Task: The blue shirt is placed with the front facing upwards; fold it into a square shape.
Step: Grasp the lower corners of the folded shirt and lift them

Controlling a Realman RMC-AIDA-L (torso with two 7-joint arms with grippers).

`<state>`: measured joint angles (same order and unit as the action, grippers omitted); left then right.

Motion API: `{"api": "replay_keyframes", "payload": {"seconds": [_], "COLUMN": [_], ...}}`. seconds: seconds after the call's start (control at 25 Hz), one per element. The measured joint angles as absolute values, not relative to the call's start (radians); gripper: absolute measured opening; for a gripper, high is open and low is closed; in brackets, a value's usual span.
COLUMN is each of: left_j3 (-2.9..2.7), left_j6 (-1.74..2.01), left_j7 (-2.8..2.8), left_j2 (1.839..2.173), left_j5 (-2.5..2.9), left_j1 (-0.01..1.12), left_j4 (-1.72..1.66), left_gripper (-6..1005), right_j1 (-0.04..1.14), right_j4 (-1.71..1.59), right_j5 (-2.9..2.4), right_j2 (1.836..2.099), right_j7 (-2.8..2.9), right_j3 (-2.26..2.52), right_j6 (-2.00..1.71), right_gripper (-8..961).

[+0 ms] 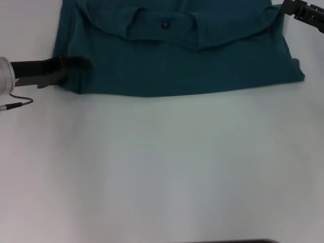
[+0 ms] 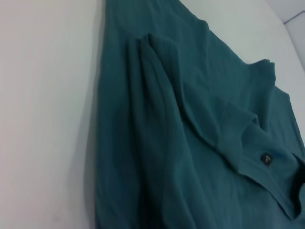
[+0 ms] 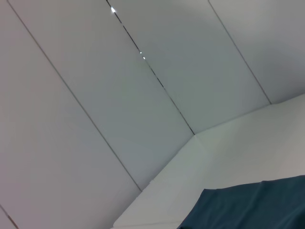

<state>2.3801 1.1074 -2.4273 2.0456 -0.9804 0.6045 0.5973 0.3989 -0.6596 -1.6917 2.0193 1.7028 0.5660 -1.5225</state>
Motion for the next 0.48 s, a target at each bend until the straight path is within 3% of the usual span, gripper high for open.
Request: {"api": "replay_keyframes", "payload": {"seconds": [0.48], "left_j3": [2.361], "left_j6": [1.100], "left_j7": [-2.447], "left_j2": [2.050], "left_j5": [-0.954], "left_j1": [0.606], "left_j4": [0.610], "left_gripper": [446], "right_j1": [0.397], "right_j4": [-0.658], "right_j5": [-1.691], "right_j2": [2.020], "right_j7": [1.703], "right_j3": [0.557], "right_j6": [-1.533], "right_gripper": [839]}}
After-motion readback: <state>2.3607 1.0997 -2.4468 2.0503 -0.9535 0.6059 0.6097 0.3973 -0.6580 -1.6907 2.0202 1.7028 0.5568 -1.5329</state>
